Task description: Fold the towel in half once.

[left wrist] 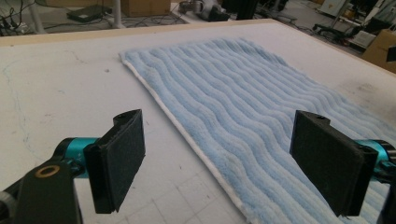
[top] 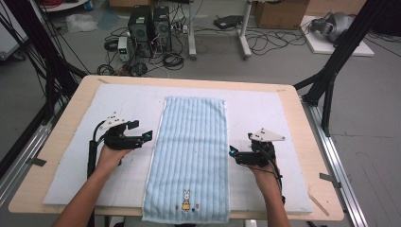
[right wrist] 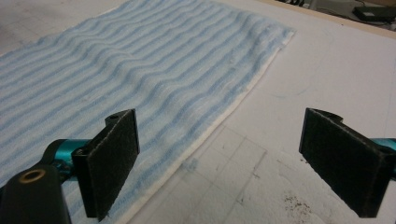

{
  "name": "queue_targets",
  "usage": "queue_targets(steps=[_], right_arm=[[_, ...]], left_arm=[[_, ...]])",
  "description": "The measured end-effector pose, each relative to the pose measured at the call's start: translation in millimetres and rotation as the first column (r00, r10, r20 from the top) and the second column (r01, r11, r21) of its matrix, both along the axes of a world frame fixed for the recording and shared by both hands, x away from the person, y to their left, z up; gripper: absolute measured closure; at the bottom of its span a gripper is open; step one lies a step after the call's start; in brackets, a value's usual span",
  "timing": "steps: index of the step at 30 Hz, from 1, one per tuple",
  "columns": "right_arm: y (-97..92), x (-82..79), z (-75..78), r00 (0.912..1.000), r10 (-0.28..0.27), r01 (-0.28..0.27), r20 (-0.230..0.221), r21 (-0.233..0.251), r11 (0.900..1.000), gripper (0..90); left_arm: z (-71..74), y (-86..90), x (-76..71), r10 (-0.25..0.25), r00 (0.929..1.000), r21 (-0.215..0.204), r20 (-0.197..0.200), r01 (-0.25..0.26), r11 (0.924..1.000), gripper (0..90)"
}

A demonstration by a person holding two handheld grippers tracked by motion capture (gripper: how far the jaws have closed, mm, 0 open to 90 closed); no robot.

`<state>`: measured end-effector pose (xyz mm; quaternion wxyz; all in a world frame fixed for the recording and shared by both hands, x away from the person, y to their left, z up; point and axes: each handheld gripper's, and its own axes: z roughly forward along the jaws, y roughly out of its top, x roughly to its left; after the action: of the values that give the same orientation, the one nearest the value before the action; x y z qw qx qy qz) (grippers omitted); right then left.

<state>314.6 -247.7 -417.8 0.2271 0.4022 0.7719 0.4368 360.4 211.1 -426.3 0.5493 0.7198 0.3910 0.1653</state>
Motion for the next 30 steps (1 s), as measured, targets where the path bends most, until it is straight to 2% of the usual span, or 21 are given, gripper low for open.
queue_targets(steps=[6, 8, 11, 13, 15, 20, 22, 25, 30], right_arm=[[0.2, 0.0, 0.0, 1.0000, -0.001, 0.001, -0.009, 0.006, 1.0000, 11.4], [0.5, 0.5, -0.2, 1.0000, 0.001, -0.001, -0.006, -0.002, 1.0000, 11.4], [0.8, 0.7, -0.8, 0.9998, 0.002, -0.002, -0.018, -0.003, 1.0000, 11.4], [1.0, 0.4, -0.6, 0.9999, 0.004, -0.004, -0.016, 0.000, 1.0000, 11.4], [1.5, -0.2, -0.1, 0.9999, 0.001, -0.001, -0.014, 0.001, 1.0000, 11.4], [2.3, 0.6, -0.6, 0.9999, 0.006, -0.006, -0.015, -0.002, 1.0000, 11.4], [3.3, 1.0, -1.0, 0.9998, 0.004, -0.004, -0.018, -0.003, 1.0000, 11.4], [4.3, 1.8, -1.5, 0.9997, 0.009, -0.010, -0.021, -0.003, 1.0000, 11.4], [4.6, 1.9, -1.8, 0.9996, 0.007, -0.007, -0.026, 0.000, 1.0000, 11.4]], left_arm=[[4.8, -6.7, 15.4, 0.020, 0.9995, 0.005, -0.024, -0.020, 0.9998, 19.4], [6.8, -11.4, 21.5, 0.013, 0.9989, 0.032, -0.044, -0.012, 0.9994, 19.7], [8.5, -20.4, 31.7, 0.012, 0.9972, 0.050, -0.073, -0.008, 0.9987, 19.7], [9.3, -26.1, 39.5, 0.019, 0.9952, 0.048, -0.096, -0.015, 0.9987, 19.3], [9.6, -30.4, 45.8, 0.024, 0.9947, 0.042, -0.100, -0.020, 0.9989, 19.6], [3.8, -41.4, 59.2, 0.041, 0.9894, 0.087, -0.139, -0.028, 0.9958, 21.2], [-0.1, -46.1, 61.6, 0.045, 0.9862, 0.103, -0.159, -0.028, 0.9943, 24.4], [-7.5, -53.1, 64.7, 0.053, 0.9813, 0.153, -0.185, -0.024, 0.9879, 29.6], [-16.0, -59.3, 70.4, 0.078, 0.9745, 0.182, -0.210, -0.040, 0.9825, 38.3]])
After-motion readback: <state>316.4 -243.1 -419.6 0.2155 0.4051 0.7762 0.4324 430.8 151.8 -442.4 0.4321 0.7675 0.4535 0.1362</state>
